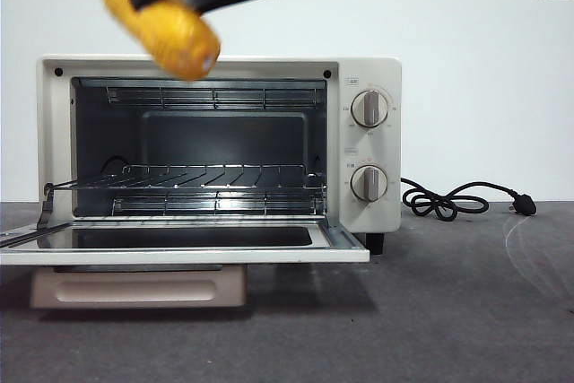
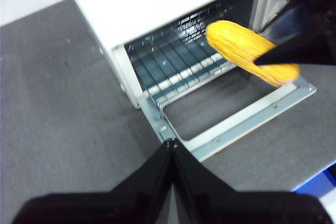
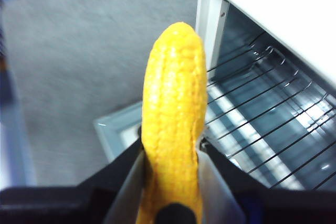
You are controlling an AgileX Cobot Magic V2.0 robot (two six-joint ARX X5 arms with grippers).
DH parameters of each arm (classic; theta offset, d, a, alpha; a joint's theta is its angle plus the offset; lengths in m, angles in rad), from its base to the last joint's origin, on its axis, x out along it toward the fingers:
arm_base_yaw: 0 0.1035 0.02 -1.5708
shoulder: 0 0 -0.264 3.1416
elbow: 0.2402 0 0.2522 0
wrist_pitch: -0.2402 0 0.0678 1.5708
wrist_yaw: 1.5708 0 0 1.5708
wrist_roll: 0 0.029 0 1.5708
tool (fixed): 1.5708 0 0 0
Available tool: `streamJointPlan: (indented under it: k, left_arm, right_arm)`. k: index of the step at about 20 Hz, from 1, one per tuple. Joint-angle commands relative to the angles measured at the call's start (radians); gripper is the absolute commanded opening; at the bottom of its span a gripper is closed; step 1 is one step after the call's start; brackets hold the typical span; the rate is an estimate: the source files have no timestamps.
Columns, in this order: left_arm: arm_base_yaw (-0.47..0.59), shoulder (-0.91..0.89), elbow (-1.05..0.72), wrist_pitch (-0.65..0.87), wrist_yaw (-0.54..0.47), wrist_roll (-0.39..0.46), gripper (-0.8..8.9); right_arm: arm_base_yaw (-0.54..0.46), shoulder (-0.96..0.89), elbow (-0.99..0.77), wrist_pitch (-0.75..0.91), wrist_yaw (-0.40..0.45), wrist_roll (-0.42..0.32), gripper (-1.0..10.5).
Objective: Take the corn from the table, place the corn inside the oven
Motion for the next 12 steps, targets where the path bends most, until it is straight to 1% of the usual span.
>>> streamJointPlan:
  k: [1,2,9,12]
  left_arm:
    - [0.003,-0.058,-0.049,-0.004,-0.005,-0.042,-0.07]
    - [0.003,-0.079,-0.068,-0.006,-0.005,-0.048,-0.07]
    - [0.003,-0.151,-0.098,-0.014,-0.005,-0.086,-0.07]
    - [0.003,-0.158,-0.098,-0.014,-0.005,-0.088,-0.07]
  right_arm:
    - [0.017,0.062,0.035,0.012,0.069,-0.165,-0.1]
    - [0.023,0.090,0.051,0.011,0.105,-0.205,-0.1]
    - [0.022,0.246,0.152,0.014,0.289,-0.411,-0.1]
    - [0.015,0.333,0.190,0.052,0.404,-0.553,-0.1]
